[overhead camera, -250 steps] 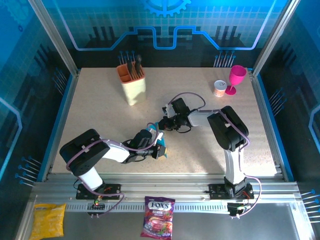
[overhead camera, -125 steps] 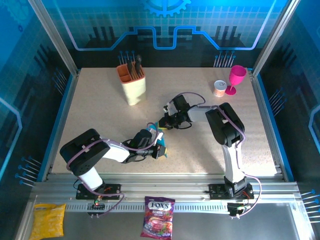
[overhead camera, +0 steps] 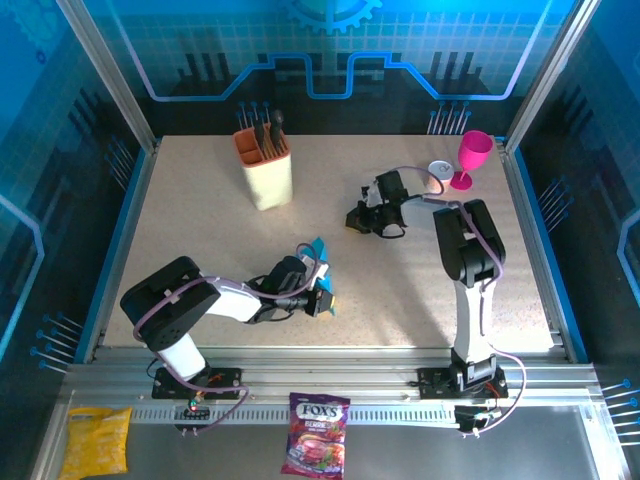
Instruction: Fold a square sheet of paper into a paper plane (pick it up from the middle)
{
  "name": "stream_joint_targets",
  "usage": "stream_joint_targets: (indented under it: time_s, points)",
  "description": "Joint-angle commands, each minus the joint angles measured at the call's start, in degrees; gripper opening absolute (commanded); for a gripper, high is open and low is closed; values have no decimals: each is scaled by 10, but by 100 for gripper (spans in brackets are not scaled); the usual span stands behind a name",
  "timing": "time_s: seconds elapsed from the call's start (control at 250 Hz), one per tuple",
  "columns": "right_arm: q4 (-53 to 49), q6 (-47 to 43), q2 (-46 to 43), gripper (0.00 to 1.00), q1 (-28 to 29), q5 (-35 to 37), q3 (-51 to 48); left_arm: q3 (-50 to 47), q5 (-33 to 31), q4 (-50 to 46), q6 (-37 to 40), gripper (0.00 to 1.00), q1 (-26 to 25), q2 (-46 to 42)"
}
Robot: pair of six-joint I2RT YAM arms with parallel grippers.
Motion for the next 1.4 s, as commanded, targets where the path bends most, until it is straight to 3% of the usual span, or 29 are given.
stream_joint_targets:
  time_s: [0.0, 0.348, 0.623, 1.011, 1.146, 1.314, 1.398]
  points:
    - [-11, -21, -94, 4, -5, 18, -50, 21, 28, -96, 23, 0, -27, 38]
    - [-35, -17, -336, 9, -10, 103, -276, 63, 71, -139, 39, 0, -77, 29]
    - [-32, 9, -455, 11, 10, 120, -373, 26, 81, -53, -42, 0, -22, -44]
    - [-38, 12, -462, 11, 95, 160, -398, -19, 90, 129, -222, 8, 81, -72]
    - [-15, 21, -442, 11, 121, 164, -407, -13, 74, 84, -215, 14, 92, -79]
    - [16, 38, -422, 32, 150, 158, -410, -5, 41, 9, -199, 28, 92, -95]
    - [21, 42, -416, 36, 162, 166, -406, 1, 18, -28, -192, 33, 92, -102]
